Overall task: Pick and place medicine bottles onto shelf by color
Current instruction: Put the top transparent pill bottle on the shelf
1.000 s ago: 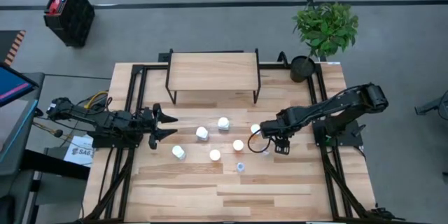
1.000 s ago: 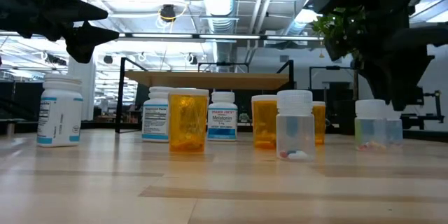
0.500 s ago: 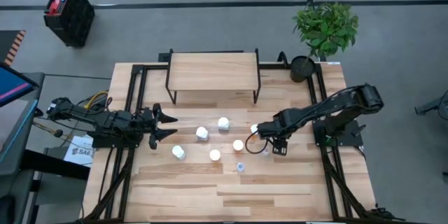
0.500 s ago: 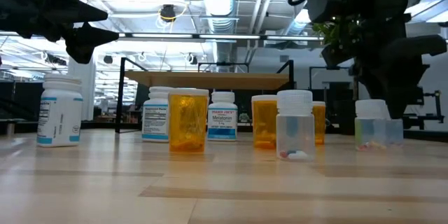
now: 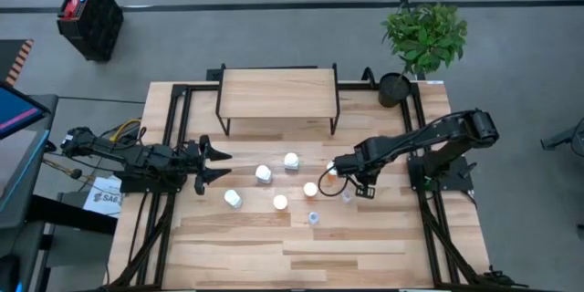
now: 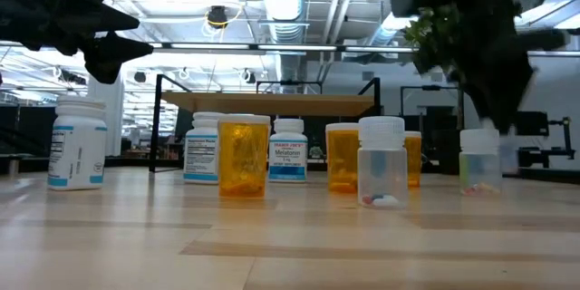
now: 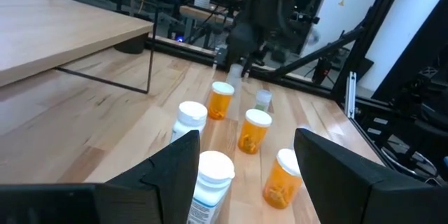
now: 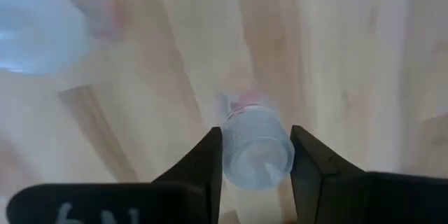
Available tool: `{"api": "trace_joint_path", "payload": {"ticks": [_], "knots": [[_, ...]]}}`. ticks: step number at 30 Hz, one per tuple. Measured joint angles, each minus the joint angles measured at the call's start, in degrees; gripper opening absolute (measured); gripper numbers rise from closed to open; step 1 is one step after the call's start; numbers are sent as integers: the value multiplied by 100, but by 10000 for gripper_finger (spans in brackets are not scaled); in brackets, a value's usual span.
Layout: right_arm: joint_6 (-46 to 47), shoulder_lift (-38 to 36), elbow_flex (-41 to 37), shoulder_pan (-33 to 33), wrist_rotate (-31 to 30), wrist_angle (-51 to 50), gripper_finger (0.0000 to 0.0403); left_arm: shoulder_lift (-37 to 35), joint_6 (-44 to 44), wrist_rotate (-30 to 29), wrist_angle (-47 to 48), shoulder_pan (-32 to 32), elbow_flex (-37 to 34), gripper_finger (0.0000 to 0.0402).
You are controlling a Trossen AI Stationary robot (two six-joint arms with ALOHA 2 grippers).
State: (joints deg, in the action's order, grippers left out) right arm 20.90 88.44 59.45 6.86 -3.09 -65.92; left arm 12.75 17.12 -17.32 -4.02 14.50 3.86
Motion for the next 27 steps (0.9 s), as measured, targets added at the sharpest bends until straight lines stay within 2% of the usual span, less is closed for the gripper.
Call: {"api": "trace_joint_path", "payload": {"ticks": [6,11,16,20,23,27], "knots": [[-732,-4,1469,-203,-391,-914,120,0,0,0,76,0,0,222],[-1711,-7,2736,-703,-775,-1022,121,0,-2,0,76,0,0,222],[-2768,-9,3655,-1459,-1283,-496,121,-1,0,0,73,0,0,222],[-3622,37,4067,-2148,-1305,326,121,-1,-1,0,73,0,0,222],[-4061,379,4499,-2614,-1292,500,121,0,0,0,73,0,0,222],[-4467,1234,5521,-3096,-1197,253,121,-1,-18,7,70,-2,0,222]]}}
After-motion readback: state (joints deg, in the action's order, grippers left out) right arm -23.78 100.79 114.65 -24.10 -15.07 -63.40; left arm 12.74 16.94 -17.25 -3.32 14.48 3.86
